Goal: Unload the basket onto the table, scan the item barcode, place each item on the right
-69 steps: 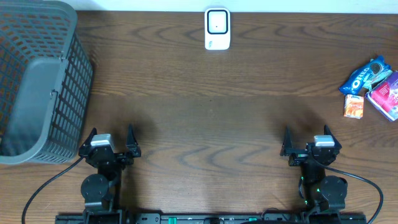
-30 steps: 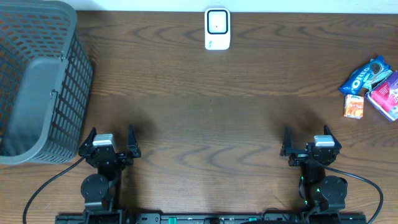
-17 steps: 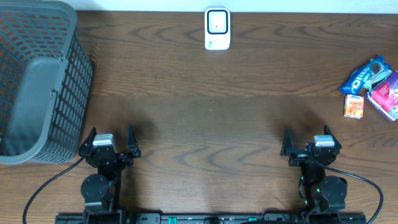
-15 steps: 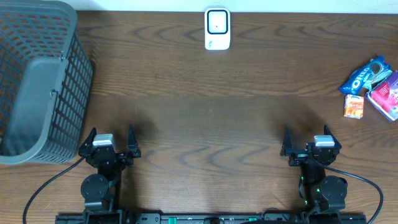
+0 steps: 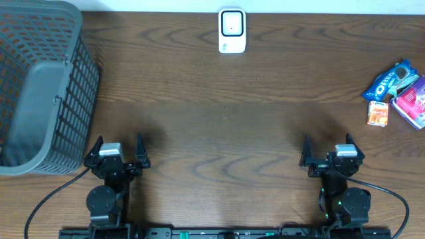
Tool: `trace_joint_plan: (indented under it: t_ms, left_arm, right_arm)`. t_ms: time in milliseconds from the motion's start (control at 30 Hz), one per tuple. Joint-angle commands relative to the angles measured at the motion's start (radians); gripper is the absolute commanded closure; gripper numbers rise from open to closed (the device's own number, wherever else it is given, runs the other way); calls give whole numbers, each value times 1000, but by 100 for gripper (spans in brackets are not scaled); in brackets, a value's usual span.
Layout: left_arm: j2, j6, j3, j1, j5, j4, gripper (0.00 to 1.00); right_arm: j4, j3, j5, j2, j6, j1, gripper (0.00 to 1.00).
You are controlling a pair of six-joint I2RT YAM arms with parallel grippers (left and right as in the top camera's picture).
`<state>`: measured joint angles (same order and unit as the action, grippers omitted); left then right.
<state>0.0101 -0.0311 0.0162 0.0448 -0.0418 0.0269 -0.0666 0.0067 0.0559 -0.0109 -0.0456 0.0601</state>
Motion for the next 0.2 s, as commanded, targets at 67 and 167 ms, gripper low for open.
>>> trace_joint_plan:
  t_ms: [67, 167]
  left_arm:
    - [-6, -17, -12, 5, 32, 47, 2]
    - [-6, -17, -12, 5, 32, 47, 2]
  right_arm:
    - [-5, -2, -2, 6, -11, -9, 1]
    - [-5, -2, -2, 6, -11, -9, 1]
